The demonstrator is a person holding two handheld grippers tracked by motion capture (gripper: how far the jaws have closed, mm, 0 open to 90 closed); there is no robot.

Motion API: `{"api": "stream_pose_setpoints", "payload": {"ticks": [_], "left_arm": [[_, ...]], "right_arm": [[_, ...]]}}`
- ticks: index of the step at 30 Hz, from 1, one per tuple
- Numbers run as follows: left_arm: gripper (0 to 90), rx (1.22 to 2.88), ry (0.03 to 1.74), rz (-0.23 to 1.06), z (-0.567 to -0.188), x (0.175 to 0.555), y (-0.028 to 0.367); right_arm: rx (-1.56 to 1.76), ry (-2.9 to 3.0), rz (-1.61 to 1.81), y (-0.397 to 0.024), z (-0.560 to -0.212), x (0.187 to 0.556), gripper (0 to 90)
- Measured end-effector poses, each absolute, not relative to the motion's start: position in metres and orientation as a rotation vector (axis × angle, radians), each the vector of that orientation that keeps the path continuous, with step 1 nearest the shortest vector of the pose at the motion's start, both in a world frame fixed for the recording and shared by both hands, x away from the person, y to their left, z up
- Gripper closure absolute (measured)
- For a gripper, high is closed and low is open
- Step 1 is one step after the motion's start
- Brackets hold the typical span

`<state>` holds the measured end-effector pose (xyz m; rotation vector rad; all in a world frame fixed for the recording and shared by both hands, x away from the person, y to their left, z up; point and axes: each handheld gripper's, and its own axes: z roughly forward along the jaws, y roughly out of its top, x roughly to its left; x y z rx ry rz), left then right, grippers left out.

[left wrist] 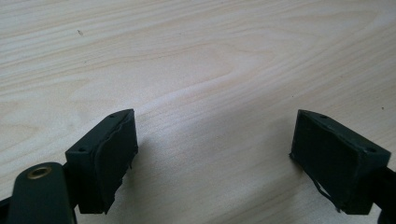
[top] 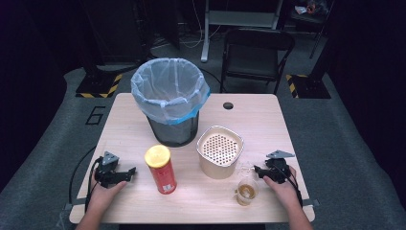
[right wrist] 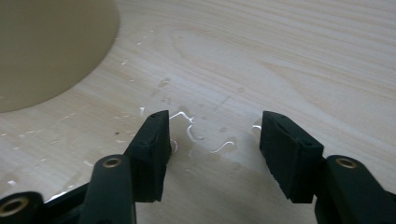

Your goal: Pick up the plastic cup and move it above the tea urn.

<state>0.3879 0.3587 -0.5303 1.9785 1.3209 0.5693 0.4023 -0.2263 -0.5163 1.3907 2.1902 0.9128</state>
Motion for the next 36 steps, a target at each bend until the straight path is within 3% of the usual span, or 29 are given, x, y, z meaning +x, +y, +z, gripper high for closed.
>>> {"api": "stream_pose_setpoints", "payload": {"ticks": [9, 22, 28, 36], "left_arm": [[14.1, 1.979, 1.321, 0.569, -0.530, 0.388, 0.359], [14.1, 1.976, 1.320, 0.572, -0.530, 0.388, 0.359], [14.1, 1.972, 1.320, 0.577, -0.531, 0.388, 0.358], [14.0, 1.977, 1.315, 0.574, -0.531, 0.388, 0.359]], "right_arm": [[1.381, 2.159, 1.019, -0.223, -0.468, 0.396, 60.3], [1.253, 2.235, 1.121, -0.197, -0.398, 0.422, 62.8], [1.202, 2.260, 1.121, -0.176, -0.395, 0.437, 62.1], [1.210, 2.326, 1.115, -0.158, -0.412, 0.453, 76.1]]}}
